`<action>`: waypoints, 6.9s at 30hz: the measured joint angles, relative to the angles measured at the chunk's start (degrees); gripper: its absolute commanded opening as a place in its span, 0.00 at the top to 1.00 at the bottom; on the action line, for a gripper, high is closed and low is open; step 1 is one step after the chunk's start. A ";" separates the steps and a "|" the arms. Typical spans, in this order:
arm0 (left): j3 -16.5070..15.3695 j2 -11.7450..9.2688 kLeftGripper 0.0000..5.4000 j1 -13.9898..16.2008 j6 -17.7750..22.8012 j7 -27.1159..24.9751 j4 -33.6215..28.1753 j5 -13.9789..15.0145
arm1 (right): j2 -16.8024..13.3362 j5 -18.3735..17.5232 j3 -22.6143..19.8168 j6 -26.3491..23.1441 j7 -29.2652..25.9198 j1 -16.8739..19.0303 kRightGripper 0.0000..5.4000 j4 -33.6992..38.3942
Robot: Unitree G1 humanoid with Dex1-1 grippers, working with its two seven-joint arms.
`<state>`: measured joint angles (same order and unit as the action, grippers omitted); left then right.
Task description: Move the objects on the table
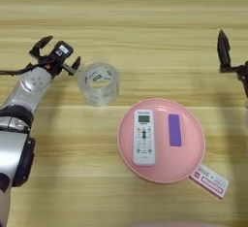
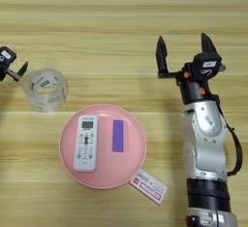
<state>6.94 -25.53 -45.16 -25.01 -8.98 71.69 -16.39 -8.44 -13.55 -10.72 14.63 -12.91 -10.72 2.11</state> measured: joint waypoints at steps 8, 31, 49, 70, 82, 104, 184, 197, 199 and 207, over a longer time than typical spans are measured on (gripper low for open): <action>0.14 1.14 0.00 0.78 -0.39 -7.17 0.25 0.99 | 0.05 -2.17 -0.13 -0.65 0.01 0.08 0.00 3.43; -0.95 7.92 0.00 6.49 -5.72 -23.11 -15.26 8.01 | -0.09 -3.52 -0.74 -1.66 -0.01 0.06 0.00 3.72; -1.19 9.20 0.00 13.41 -0.39 -24.66 -36.50 12.59 | -0.08 -3.55 -0.90 -1.63 0.00 0.05 0.00 3.64; -5.70 20.30 0.00 32.88 -2.10 -9.01 -67.37 22.56 | -2.55 -4.94 -1.50 -2.93 -1.42 -0.75 0.00 2.66; -11.02 23.16 0.00 38.74 -7.28 1.85 -59.68 19.64 | -3.14 -5.32 -2.41 -2.94 -2.54 -0.82 0.00 1.98; -12.33 22.50 0.00 34.09 -14.14 8.03 -40.08 15.95 | -15.10 -22.07 -6.80 -11.39 -22.16 5.45 0.00 8.61; -12.38 21.53 0.00 31.65 -16.91 8.59 -37.01 16.49 | -34.25 -4.69 4.44 -12.65 -52.44 38.91 0.61 6.28; -12.32 21.54 0.00 30.99 -16.99 8.19 -36.92 16.56 | -36.41 -4.92 -2.97 -11.26 -48.97 26.23 0.61 -4.85; -12.23 21.52 0.00 31.00 -16.99 7.72 -36.93 16.56 | -36.19 -5.13 -3.07 -11.25 -48.16 23.97 0.61 -5.14; -9.73 21.31 0.00 32.85 -16.15 -0.01 -42.02 20.05 | -35.18 -7.06 0.34 -13.33 -48.71 17.36 0.61 -2.66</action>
<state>-2.79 -4.22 -12.31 -41.16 -8.99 29.67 3.66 -43.62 -20.61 -10.38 1.30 -61.62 6.64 -0.56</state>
